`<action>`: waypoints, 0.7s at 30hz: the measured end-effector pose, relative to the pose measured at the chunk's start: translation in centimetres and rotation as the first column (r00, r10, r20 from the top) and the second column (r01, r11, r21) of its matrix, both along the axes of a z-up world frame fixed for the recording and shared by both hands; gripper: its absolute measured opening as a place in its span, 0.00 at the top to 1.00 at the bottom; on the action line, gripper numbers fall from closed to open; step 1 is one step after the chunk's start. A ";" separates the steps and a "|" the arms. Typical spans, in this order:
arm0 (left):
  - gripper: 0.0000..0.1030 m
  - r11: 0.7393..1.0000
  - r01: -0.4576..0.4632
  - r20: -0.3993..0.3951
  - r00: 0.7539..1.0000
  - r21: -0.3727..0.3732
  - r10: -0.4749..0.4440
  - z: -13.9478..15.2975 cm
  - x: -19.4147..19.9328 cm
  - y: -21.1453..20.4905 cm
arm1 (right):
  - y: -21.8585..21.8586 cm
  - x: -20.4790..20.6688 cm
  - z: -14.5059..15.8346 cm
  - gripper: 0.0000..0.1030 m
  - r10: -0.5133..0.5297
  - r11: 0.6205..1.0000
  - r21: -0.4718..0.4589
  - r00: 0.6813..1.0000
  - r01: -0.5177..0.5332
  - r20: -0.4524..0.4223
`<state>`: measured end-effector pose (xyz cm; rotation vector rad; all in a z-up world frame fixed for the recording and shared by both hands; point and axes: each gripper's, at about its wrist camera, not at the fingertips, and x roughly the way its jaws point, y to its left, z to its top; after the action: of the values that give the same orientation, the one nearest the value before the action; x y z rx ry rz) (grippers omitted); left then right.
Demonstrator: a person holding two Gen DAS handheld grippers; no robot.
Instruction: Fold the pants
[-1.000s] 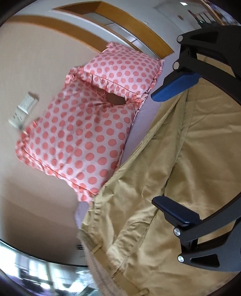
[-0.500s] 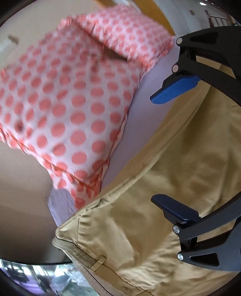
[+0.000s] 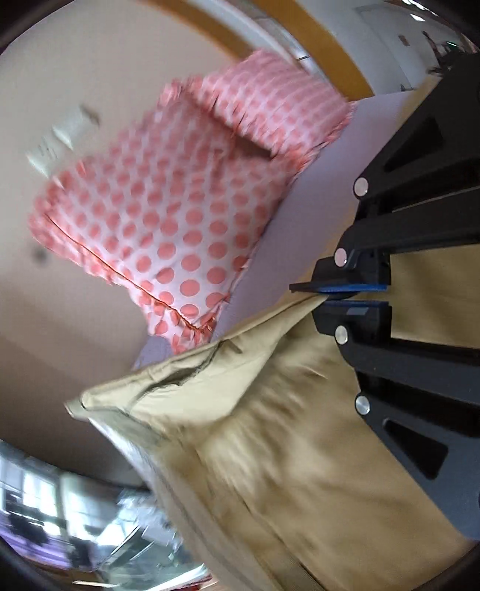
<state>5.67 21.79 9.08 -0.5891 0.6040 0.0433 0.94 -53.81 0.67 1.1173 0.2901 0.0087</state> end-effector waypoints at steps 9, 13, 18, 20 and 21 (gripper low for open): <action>0.97 0.998 -0.064 -0.071 0.995 -0.003 0.063 -7.3 -12.2 -0.6 | -0.5 -1.7 -4.0 0.98 -0.029 0.999 -0.050 0.984 0.021 -0.175; 0.92 0.997 -0.073 -0.062 0.996 -0.031 0.071 -8.8 -13.1 -0.4 | -0.4 -2.7 -3.2 0.82 -0.077 0.986 -0.160 0.966 0.038 -0.247; 0.77 0.995 -0.083 -0.014 0.996 -0.049 0.083 -9.0 -14.6 -0.5 | -1.1 -5.1 -2.4 0.29 -0.223 0.946 -0.289 0.944 0.150 -0.241; 0.71 0.993 -0.104 0.003 0.994 -0.062 0.105 -9.0 -15.3 -0.2 | -1.4 -5.0 -3.1 0.35 -0.226 0.945 -0.292 0.939 0.147 -0.259; 0.69 0.991 -0.114 0.014 0.993 -0.074 0.115 -9.0 -15.8 0.0 | -1.5 -4.9 -3.4 0.36 -0.221 0.948 -0.283 0.938 0.143 -0.266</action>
<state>-10.11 21.76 0.08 -0.6941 0.5555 0.1242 -3.97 -55.29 -2.72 0.8775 0.4388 -0.3577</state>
